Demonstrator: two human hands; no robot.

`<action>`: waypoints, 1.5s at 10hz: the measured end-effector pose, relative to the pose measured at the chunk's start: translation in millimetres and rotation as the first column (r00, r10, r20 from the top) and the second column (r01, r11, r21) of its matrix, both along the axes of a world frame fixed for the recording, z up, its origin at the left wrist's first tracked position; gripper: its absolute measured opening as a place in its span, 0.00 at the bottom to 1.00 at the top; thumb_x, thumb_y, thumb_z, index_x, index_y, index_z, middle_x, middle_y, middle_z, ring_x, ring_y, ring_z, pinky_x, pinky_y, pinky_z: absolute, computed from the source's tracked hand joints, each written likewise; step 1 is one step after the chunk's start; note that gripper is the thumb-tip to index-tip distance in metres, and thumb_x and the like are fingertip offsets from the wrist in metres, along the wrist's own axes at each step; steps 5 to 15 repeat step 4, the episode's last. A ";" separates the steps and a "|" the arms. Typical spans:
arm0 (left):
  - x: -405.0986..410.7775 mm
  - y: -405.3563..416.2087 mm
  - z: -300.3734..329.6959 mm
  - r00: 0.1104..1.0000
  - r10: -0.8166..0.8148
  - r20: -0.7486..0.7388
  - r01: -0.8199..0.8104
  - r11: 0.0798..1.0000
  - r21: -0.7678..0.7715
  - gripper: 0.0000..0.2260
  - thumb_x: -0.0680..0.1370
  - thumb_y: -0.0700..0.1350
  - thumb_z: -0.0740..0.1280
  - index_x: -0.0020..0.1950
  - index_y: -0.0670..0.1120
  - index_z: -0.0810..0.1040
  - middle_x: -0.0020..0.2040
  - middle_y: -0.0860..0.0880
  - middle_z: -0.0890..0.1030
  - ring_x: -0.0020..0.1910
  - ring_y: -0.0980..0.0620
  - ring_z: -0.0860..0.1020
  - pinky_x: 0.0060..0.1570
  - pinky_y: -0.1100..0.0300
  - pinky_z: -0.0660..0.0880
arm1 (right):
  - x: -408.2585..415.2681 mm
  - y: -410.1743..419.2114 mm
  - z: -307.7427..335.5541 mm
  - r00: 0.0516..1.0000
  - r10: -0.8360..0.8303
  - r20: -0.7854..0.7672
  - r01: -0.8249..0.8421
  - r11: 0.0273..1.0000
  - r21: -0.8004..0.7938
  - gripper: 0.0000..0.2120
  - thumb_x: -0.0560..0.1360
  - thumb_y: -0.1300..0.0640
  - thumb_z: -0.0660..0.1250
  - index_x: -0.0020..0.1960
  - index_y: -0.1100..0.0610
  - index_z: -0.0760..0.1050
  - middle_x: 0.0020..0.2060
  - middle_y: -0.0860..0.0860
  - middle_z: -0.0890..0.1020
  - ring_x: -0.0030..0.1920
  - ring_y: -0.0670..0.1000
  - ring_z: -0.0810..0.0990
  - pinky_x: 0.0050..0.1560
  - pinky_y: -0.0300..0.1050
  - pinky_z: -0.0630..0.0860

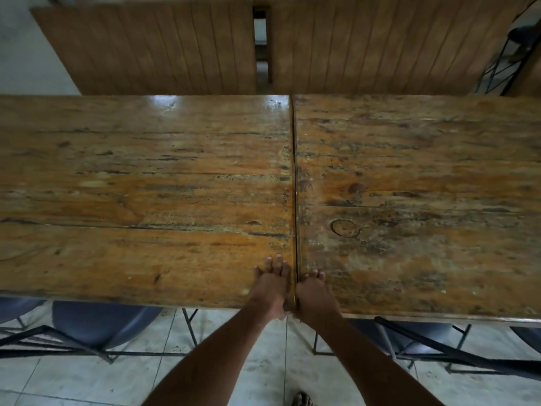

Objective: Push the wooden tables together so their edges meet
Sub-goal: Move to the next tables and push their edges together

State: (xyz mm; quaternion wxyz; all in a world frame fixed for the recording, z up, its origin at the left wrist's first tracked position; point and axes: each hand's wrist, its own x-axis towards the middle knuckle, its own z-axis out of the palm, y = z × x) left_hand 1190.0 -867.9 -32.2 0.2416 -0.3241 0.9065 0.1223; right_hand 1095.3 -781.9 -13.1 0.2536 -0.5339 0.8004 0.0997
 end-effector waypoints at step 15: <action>52.1 -29.7 103.4 0.995 -0.058 -0.083 0.038 0.974 -0.225 0.44 0.77 0.55 0.69 0.80 0.37 0.45 0.81 0.37 0.43 0.79 0.34 0.47 0.73 0.31 0.52 | 10.6 -48.9 81.7 0.996 0.079 -0.036 -0.084 0.978 -0.191 0.30 0.73 0.46 0.71 0.70 0.58 0.69 0.67 0.56 0.77 0.66 0.57 0.77 0.63 0.50 0.74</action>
